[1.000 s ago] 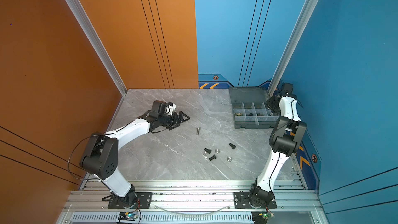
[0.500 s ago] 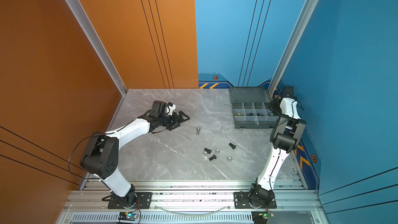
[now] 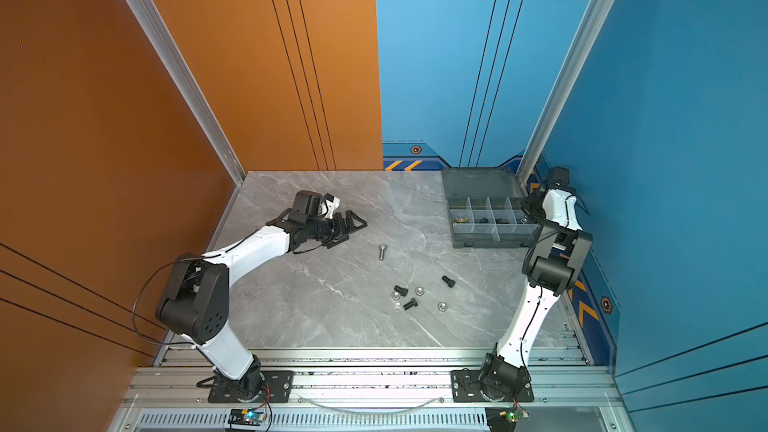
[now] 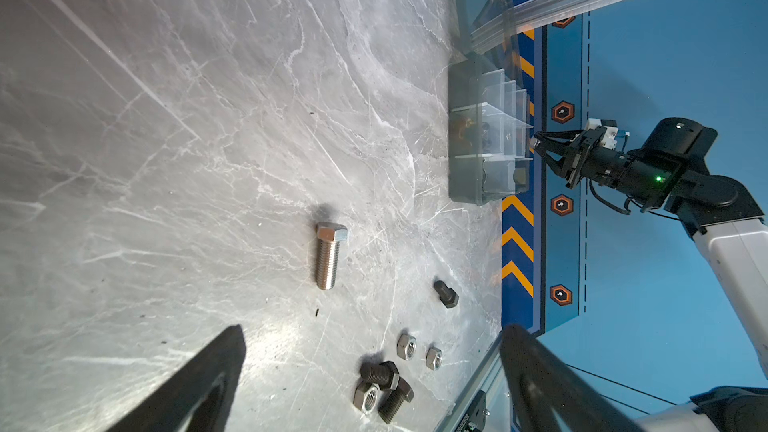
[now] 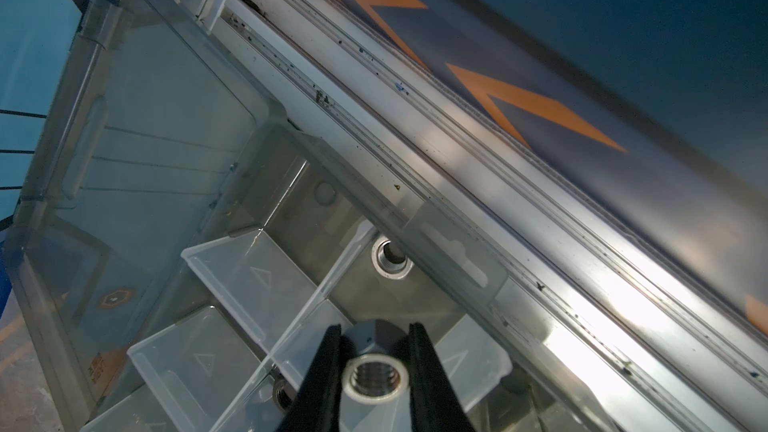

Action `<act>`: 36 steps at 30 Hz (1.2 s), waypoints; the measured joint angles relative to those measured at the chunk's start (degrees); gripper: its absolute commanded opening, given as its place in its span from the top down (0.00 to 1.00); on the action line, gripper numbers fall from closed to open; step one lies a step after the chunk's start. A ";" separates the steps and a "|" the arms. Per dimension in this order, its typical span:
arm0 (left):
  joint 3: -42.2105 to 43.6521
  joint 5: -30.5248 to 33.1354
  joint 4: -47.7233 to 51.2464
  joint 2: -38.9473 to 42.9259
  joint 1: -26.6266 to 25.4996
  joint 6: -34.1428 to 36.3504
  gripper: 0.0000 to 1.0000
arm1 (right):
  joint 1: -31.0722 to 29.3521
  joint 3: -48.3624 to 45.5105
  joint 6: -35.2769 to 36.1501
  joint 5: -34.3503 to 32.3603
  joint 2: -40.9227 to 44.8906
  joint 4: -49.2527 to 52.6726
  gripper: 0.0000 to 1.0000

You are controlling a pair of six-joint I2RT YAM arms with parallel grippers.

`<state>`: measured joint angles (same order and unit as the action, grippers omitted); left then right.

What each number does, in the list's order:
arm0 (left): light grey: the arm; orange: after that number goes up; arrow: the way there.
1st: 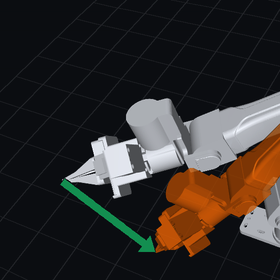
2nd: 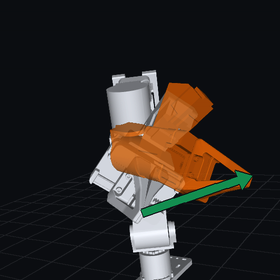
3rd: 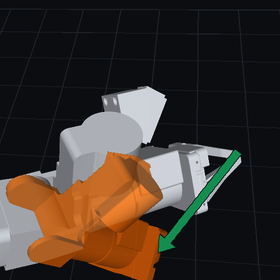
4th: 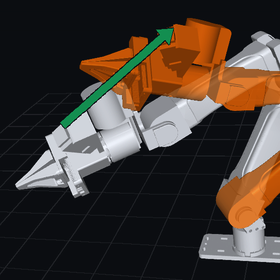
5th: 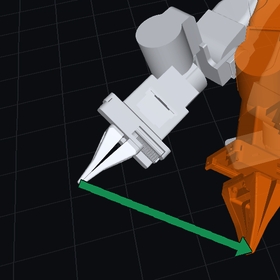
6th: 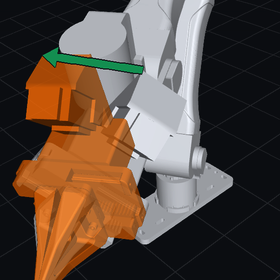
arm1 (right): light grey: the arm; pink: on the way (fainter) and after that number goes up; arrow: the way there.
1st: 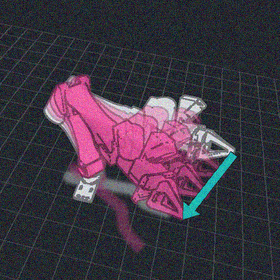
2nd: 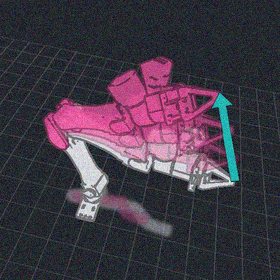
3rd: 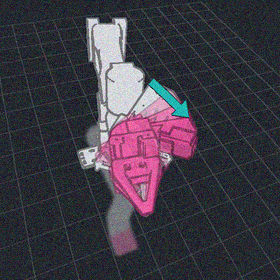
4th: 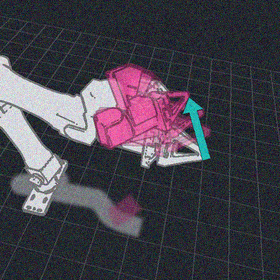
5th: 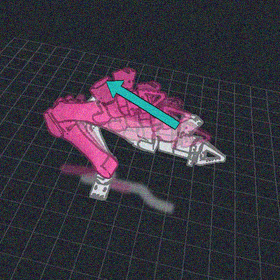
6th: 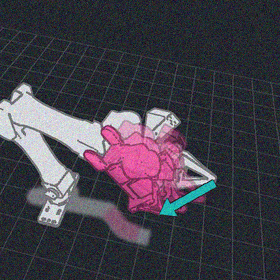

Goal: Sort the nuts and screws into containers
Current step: 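Hold the silver hex nut in the right gripper above a compartment, then open the right gripper to drop the nut into the compartment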

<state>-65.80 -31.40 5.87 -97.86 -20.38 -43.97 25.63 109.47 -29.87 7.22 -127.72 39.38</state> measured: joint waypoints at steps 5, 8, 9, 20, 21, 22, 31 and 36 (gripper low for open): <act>-0.42 0.02 0.11 -0.83 0.00 0.00 0.02 | 0.00 0.00 0.00 -0.02 -1.49 0.02 0.80; -0.81 0.02 0.11 -1.62 0.00 -0.02 0.02 | 0.00 0.00 0.02 0.02 -2.43 -0.31 0.74; -0.98 0.02 0.11 -1.95 0.00 0.00 0.02 | 0.00 0.00 0.02 0.00 -2.45 -0.52 0.71; -1.53 0.02 0.04 -2.49 -0.04 0.00 0.02 | 0.44 0.39 1.51 1.75 -2.36 -0.87 0.57; -1.53 0.02 0.00 -2.49 -0.04 0.00 0.02 | 0.55 0.39 1.55 1.79 -2.23 -0.79 0.57; -1.53 0.04 -0.04 -2.49 -0.04 0.00 0.02 | 0.61 0.39 1.60 1.79 -2.05 -0.63 0.57; -0.55 0.04 -1.09 -2.49 -0.04 0.02 0.02 | 0.94 -2.82 3.39 3.65 8.46 2.34 0.55; 0.74 0.02 -1.90 -2.49 -0.04 0.00 0.02 | -0.26 -7.76 5.09 5.95 18.99 3.34 0.54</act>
<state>-65.06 -31.38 3.97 -100.36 -20.43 -43.97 25.36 101.71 -24.77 13.17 -108.73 42.72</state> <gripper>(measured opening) 0.976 0.460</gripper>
